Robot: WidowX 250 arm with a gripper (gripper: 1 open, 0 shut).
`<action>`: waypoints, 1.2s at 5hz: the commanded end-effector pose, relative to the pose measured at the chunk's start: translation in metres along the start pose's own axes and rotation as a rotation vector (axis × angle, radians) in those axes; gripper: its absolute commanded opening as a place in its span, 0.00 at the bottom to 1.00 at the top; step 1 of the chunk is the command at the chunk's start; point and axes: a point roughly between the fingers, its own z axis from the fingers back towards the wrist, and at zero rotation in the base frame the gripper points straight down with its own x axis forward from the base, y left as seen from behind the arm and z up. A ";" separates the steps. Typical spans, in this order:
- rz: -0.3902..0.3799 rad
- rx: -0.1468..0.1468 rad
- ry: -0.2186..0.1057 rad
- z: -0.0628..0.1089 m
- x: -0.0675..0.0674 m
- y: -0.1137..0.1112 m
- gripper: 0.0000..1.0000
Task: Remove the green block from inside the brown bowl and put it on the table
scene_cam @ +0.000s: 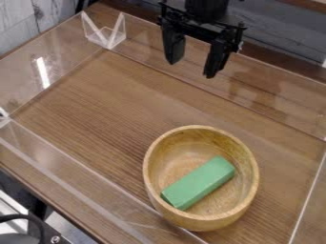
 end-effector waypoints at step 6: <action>-0.135 -0.009 -0.081 -0.018 -0.075 -0.065 1.00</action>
